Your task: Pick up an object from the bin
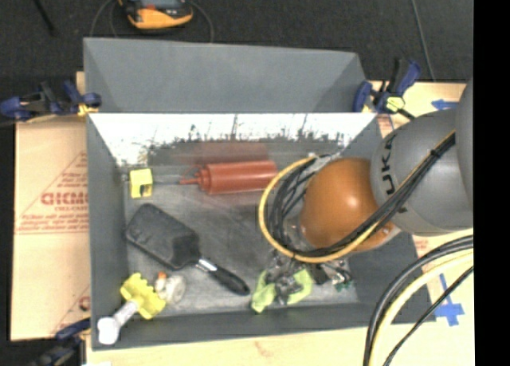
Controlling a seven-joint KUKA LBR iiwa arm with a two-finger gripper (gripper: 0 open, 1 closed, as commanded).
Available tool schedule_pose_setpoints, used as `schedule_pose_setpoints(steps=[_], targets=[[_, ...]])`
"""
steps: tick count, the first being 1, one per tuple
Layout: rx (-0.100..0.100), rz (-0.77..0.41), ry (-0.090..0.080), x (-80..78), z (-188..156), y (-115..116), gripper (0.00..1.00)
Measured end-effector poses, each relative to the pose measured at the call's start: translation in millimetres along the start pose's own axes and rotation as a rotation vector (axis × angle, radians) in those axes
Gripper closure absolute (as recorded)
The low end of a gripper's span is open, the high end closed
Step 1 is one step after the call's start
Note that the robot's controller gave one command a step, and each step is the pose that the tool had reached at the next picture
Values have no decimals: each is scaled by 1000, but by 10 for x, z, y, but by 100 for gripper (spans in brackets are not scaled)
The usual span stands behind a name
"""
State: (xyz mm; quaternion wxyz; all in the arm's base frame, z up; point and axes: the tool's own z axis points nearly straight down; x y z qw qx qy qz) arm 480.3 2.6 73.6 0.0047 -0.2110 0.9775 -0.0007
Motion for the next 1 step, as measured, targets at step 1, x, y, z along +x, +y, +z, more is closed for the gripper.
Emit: schedule_pose_setpoints(steps=[1], targets=[[2,35,-1,-116,-1784,-272,100]])
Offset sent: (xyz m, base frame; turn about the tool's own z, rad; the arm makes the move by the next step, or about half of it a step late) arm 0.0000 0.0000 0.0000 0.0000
